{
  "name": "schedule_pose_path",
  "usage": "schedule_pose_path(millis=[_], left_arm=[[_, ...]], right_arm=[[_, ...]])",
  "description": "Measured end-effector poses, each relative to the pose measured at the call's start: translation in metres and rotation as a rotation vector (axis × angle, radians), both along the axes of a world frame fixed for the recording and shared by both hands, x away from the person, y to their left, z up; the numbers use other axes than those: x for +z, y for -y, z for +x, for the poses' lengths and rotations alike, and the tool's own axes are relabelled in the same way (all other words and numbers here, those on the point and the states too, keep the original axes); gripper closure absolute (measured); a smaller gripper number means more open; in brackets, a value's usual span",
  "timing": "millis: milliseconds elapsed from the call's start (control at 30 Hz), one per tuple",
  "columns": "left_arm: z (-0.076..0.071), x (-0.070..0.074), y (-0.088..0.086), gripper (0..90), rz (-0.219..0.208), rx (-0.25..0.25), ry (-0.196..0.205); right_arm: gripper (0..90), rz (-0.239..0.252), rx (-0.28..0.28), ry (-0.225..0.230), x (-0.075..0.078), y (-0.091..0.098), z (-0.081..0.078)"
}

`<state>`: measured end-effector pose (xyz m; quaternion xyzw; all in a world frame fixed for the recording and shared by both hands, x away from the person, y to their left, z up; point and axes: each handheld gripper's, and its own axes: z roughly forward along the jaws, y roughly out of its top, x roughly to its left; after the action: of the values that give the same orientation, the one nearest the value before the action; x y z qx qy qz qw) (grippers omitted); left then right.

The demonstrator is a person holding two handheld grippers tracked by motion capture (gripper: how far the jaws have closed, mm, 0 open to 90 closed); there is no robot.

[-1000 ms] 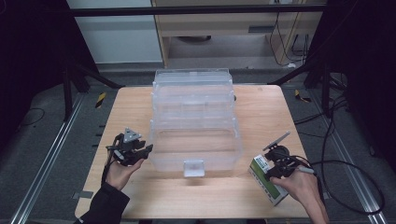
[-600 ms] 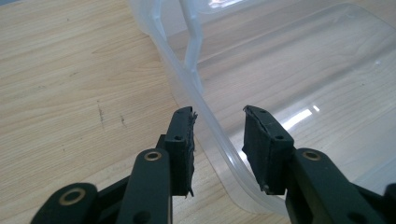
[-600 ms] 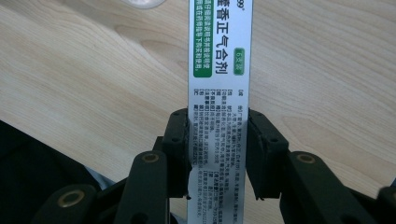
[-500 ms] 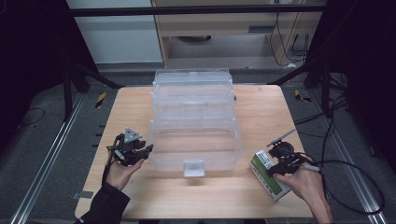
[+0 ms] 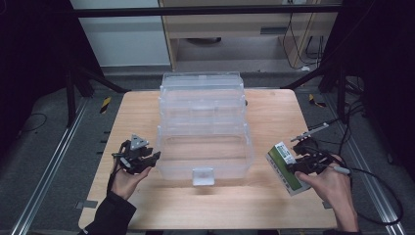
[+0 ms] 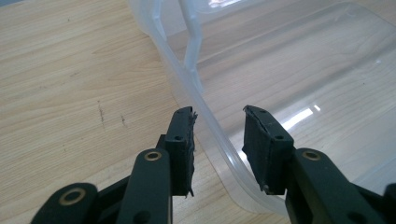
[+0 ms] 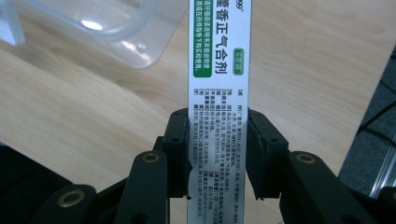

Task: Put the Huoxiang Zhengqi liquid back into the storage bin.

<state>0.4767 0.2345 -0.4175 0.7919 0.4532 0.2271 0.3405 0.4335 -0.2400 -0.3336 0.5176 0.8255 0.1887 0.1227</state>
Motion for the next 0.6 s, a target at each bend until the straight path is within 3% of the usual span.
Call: schedule_pose_path(millis=[200,400,600], left_arm=[[0.000,0.000,0.000,62.7,0.002,0.000,0.000],[0.000,0.000,0.001,62.7,0.001,0.000,-0.001],[0.000,-0.001,0.001,62.7,0.002,-0.001,0.000]], right_arm=[[64.2,0.022,0.006,0.089,0.023,0.000,0.002],[64.3,0.032,0.023,0.146,0.035,-0.005,0.006],[64.5,0.047,0.072,0.220,0.056,-0.018,0.013]])
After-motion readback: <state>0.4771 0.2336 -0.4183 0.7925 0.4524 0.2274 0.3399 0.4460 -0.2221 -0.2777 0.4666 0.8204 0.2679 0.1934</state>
